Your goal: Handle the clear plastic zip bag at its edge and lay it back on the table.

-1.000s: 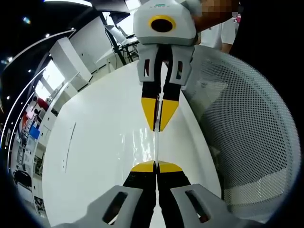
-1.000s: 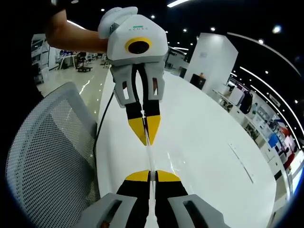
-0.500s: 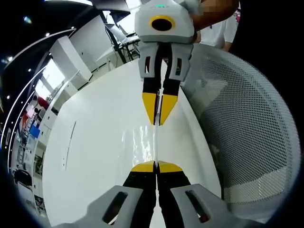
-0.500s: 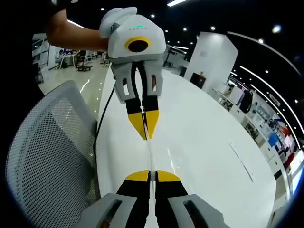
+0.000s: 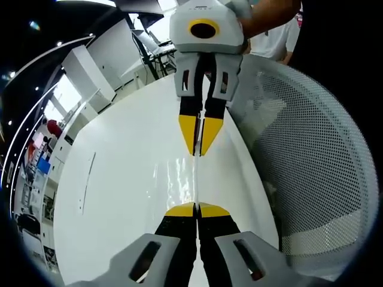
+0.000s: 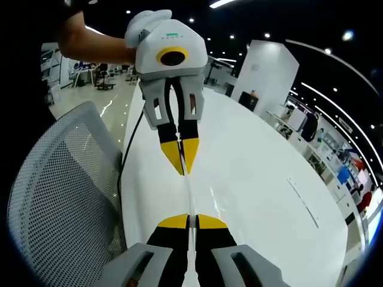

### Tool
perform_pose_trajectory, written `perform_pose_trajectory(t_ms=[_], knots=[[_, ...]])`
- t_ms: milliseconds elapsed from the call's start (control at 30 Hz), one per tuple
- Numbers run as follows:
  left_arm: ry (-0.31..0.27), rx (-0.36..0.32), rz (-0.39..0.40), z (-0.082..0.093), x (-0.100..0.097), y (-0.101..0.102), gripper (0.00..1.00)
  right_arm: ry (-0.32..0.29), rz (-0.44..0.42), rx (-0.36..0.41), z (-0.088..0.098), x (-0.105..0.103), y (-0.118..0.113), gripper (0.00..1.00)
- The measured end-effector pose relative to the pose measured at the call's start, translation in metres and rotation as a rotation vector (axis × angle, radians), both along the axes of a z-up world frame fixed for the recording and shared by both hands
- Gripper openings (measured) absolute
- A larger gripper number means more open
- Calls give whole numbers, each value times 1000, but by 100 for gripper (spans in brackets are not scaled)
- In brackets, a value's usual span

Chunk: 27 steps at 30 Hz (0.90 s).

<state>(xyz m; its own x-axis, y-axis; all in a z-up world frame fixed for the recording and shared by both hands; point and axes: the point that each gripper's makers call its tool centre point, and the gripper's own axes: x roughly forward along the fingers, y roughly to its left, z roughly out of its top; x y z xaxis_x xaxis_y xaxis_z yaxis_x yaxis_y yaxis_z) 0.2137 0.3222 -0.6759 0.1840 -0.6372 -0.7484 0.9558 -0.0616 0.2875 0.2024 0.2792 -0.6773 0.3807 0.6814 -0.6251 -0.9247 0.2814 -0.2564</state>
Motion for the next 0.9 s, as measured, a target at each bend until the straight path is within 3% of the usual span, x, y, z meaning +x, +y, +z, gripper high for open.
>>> perform_pose_trajectory(t_ms=[900], knots=[[1,-10,9,1,3,2,0,-2,-6,1,1,2,0,0]])
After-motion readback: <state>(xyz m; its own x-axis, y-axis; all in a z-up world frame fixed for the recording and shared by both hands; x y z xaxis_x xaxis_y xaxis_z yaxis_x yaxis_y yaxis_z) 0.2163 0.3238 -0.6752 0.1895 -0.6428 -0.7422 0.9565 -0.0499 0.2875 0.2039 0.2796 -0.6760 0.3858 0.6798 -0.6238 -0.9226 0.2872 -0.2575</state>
